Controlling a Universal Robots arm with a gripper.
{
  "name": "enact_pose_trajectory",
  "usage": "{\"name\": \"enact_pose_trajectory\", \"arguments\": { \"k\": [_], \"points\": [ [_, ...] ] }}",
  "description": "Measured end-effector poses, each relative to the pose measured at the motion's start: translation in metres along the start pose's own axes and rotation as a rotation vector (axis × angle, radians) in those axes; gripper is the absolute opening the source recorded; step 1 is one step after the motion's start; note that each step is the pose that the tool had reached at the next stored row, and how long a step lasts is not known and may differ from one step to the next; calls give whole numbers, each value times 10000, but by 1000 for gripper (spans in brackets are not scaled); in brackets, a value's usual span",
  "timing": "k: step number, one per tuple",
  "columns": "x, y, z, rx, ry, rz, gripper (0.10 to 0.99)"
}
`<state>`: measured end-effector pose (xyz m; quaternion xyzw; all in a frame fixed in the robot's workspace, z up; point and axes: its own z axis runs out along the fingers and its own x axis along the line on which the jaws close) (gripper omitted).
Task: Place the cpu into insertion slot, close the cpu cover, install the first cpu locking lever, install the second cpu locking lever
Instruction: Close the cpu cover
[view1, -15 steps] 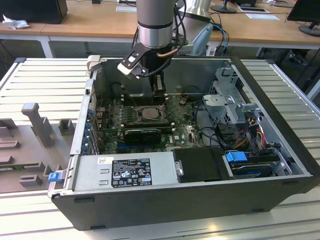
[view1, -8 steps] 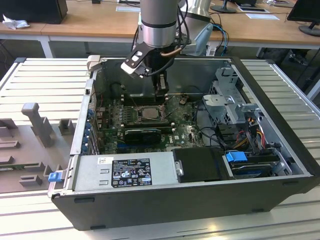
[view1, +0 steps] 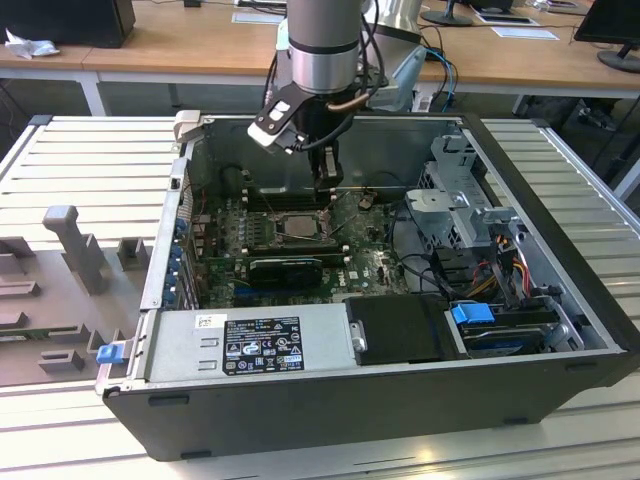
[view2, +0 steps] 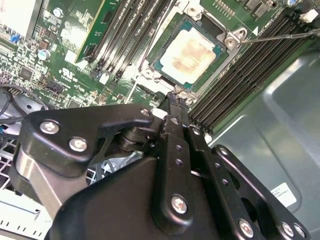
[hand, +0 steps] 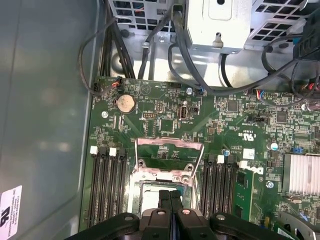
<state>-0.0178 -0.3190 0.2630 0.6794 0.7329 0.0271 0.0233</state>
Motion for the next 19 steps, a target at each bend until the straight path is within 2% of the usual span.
{"name": "enact_pose_trajectory", "arguments": {
  "k": [7, 15, 19],
  "points": [
    [-6, 68, -13, 2, -3, 1, 106],
    [-6, 85, -50, 1, 0, 1, 106],
    [-13, 164, -45, 2, 0, 1, 106]
  ]
}}
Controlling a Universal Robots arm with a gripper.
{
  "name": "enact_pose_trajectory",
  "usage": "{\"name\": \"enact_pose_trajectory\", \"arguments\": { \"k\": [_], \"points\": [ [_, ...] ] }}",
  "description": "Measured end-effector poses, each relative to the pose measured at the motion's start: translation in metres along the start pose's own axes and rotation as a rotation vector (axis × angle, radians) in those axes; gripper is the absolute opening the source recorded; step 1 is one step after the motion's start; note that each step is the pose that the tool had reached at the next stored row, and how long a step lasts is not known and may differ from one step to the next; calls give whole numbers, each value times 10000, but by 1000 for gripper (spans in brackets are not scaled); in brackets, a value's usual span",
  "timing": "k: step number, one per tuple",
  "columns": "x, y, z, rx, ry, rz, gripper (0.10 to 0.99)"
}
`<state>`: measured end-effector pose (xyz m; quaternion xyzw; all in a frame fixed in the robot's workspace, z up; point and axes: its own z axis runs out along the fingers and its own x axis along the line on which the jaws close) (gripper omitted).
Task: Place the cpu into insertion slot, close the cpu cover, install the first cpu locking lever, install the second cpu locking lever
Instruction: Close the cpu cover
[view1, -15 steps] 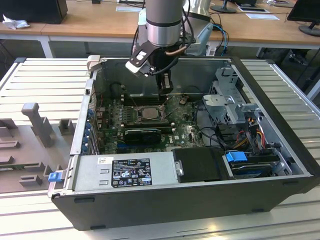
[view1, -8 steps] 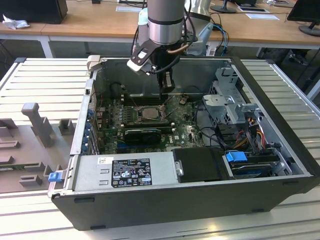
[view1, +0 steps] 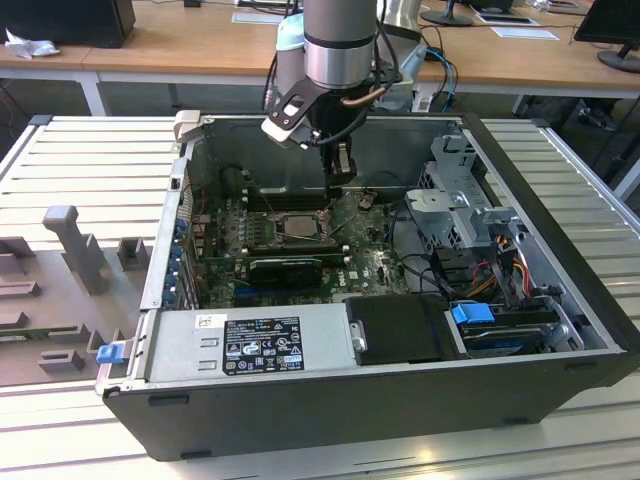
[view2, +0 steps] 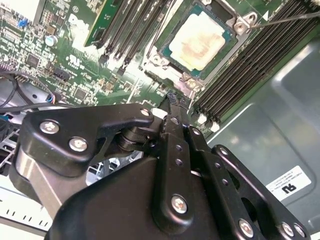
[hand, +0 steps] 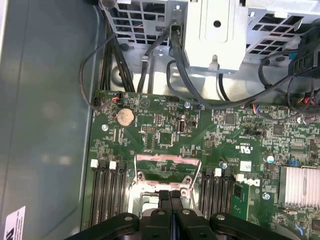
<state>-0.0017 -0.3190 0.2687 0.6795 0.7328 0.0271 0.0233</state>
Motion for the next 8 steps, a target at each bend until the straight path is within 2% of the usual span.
{"name": "enact_pose_trajectory", "arguments": {
  "k": [8],
  "points": [
    [-5, 74, 6, 0, 1, 0, 106]
  ]
}}
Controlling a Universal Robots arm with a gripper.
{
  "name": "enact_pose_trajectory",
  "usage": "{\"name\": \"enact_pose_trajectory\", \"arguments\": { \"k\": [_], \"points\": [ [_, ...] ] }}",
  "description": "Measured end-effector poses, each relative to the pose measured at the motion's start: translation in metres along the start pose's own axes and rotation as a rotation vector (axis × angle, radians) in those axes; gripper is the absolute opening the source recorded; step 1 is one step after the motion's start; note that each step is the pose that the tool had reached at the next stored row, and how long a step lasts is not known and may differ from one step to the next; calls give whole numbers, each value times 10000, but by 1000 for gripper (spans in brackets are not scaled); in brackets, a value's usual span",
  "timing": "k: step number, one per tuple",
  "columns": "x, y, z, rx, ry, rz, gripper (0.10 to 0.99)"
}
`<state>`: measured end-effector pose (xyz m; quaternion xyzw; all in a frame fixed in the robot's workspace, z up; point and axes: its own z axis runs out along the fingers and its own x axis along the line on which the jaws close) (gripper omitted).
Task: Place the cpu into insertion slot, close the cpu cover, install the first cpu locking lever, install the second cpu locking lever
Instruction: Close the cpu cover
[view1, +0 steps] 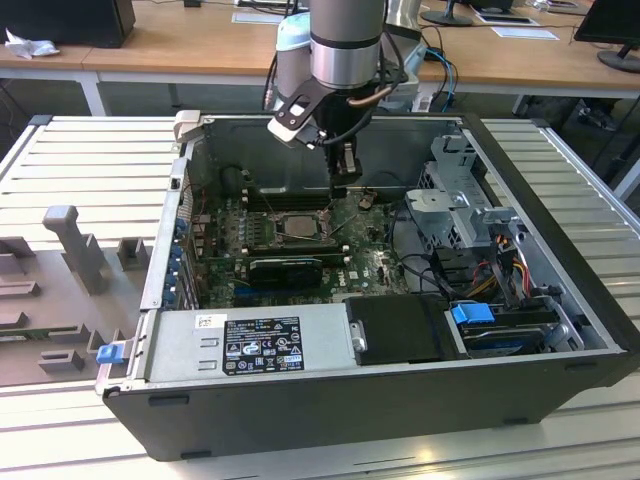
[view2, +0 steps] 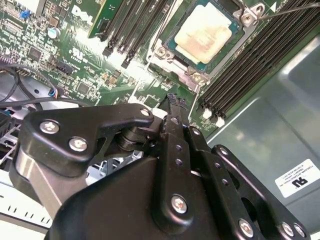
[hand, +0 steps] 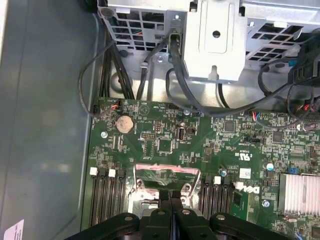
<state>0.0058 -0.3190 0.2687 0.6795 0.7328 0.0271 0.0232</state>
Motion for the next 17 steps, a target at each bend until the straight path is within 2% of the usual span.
{"name": "enact_pose_trajectory", "arguments": {
  "k": [17],
  "points": [
    [-10, 133, 10, 1, 0, 0, 106]
  ]
}}
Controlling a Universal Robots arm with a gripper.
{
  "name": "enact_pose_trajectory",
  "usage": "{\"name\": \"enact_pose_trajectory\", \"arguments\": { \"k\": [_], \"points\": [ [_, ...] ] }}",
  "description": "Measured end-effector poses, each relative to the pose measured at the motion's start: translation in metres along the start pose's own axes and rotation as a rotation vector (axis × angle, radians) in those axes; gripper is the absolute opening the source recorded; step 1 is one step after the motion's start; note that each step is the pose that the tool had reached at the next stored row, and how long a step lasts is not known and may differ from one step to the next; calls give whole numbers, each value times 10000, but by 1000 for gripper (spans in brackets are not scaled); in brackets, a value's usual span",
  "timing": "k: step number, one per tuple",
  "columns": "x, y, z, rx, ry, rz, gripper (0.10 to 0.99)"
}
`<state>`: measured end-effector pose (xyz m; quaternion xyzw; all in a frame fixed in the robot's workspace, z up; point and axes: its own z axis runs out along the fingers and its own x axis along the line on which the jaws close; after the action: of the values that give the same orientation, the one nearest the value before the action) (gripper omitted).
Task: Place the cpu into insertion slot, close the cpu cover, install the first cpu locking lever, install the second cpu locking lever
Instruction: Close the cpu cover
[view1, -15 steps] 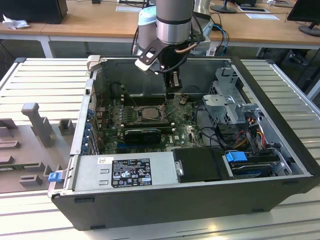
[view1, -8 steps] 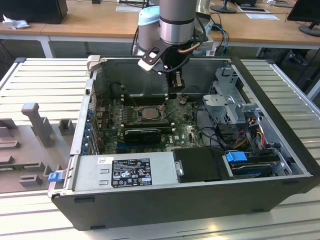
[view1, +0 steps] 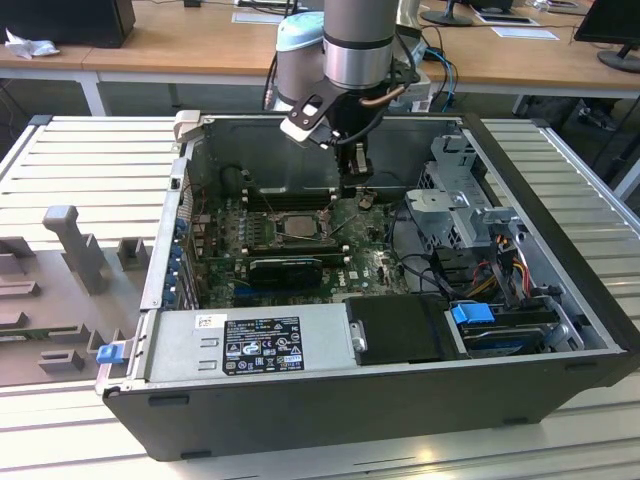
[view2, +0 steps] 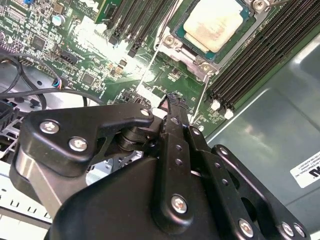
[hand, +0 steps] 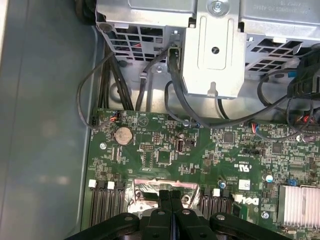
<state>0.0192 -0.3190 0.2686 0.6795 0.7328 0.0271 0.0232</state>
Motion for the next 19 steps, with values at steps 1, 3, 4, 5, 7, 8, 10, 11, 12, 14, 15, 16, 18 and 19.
{"name": "enact_pose_trajectory", "arguments": {
  "k": [1, 3, 4, 5, 7, 8, 10, 11, 12, 14, 15, 16, 18, 19],
  "points": [
    [0, 4, 0, 0, 0, 0, 106],
    [-2, 20, 1, 1, -1, 1, 106],
    [-3, 33, 2, 1, 0, 0, 106],
    [-3, 34, -3, 2, -3, 1, 106],
    [-3, 39, -43, 0, -1, 0, 106],
    [-3, 50, -50, -1, 2, 0, 106],
    [-6, 84, -48, 0, 1, 0, 106],
    [-9, 120, -46, 1, 0, 0, 106],
    [-12, 167, -42, 2, 0, 1, 106],
    [-16, 216, -39, 3, 0, 0, 106],
    [-18, 240, -37, 3, 0, 1, 106],
    [-19, 259, -35, 4, 1, 1, 106],
    [-22, 298, -28, 4, 0, -1, 106],
    [-24, 311, -24, 5, 0, 0, 106]
  ]
}}
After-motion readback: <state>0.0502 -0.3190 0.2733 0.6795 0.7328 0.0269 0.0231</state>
